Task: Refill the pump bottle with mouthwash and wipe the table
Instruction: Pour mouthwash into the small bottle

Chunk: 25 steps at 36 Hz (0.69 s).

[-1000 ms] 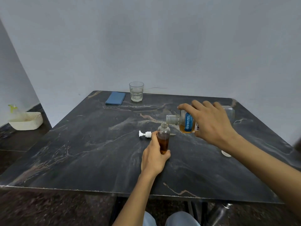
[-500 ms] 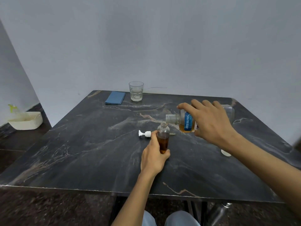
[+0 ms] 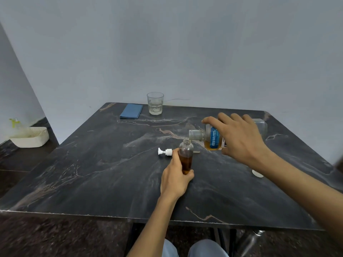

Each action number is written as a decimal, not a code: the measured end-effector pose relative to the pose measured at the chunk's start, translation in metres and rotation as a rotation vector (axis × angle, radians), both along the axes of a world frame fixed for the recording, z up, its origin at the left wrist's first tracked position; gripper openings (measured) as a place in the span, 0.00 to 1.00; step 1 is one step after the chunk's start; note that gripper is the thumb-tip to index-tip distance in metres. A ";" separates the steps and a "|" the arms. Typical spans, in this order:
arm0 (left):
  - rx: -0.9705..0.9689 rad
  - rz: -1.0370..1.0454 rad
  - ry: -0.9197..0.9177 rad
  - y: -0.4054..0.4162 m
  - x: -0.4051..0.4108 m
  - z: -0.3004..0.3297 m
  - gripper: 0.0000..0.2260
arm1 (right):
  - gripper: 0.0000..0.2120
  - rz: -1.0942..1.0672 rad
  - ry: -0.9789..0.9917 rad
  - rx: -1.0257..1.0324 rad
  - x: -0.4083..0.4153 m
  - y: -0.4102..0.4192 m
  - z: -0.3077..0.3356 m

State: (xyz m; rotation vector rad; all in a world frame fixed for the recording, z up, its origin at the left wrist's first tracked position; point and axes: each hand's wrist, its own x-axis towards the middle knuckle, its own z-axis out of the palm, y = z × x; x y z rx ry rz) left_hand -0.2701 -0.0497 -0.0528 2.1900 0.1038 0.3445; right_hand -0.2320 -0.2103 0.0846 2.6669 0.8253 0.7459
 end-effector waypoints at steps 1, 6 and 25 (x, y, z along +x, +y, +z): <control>0.003 0.002 -0.001 0.000 0.000 0.000 0.31 | 0.43 -0.001 0.003 0.000 0.000 0.000 0.000; 0.012 0.008 -0.003 0.000 0.000 0.000 0.31 | 0.42 -0.005 0.013 0.004 0.000 0.000 0.001; 0.009 0.023 -0.015 -0.001 0.000 0.000 0.31 | 0.43 -0.009 0.012 0.001 0.000 0.001 0.001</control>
